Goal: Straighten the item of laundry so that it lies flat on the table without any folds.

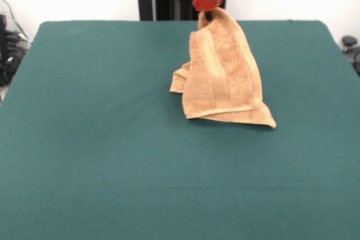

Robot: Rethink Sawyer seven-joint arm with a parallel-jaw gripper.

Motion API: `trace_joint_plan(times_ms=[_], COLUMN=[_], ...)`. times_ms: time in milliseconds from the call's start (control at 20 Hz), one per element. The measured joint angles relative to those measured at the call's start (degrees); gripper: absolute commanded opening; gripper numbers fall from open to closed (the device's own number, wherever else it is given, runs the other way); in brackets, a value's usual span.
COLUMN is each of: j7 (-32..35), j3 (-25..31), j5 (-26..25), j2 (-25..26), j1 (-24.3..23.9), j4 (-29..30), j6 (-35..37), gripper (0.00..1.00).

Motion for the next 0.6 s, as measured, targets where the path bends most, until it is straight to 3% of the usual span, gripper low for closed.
trace_joint_plan(times_ms=[600], j7=[0.0], j3=[0.1], j5=[-1.4], j2=[2.1], j1=[-0.6], j4=[-0.3], j6=[0.3], gripper=[0.0])
